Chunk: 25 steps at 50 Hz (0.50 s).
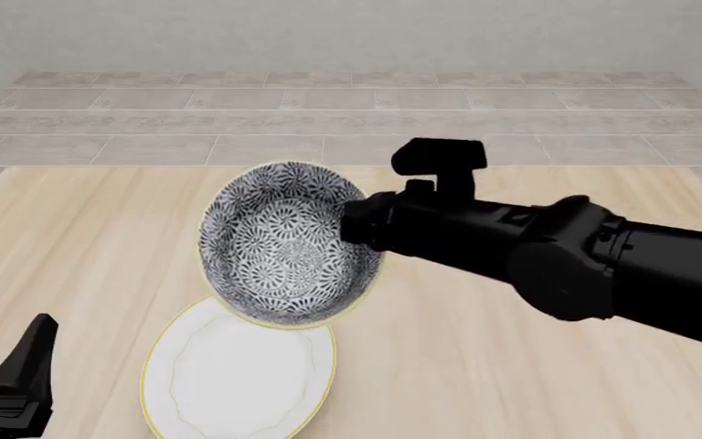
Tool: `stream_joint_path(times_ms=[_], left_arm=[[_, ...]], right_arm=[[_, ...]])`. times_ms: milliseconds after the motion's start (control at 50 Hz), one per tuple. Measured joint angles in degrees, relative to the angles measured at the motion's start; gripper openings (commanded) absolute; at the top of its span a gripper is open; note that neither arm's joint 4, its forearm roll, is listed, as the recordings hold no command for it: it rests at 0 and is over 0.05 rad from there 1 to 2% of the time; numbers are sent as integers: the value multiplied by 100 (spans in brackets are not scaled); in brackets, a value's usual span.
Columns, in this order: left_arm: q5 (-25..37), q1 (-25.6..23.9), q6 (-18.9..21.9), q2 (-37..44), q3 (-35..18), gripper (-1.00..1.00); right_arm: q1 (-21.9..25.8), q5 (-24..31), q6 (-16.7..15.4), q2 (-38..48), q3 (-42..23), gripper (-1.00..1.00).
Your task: Put the bowl on the plate.
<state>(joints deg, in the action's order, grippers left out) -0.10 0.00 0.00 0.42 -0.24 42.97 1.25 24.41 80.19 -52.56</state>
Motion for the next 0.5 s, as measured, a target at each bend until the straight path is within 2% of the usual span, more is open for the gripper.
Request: stream_joint_path(times_ms=[500], left_arm=[[0, 0, 0, 0, 0, 100]], right_arm=[[408, -205, 173, 649, -161, -100]])
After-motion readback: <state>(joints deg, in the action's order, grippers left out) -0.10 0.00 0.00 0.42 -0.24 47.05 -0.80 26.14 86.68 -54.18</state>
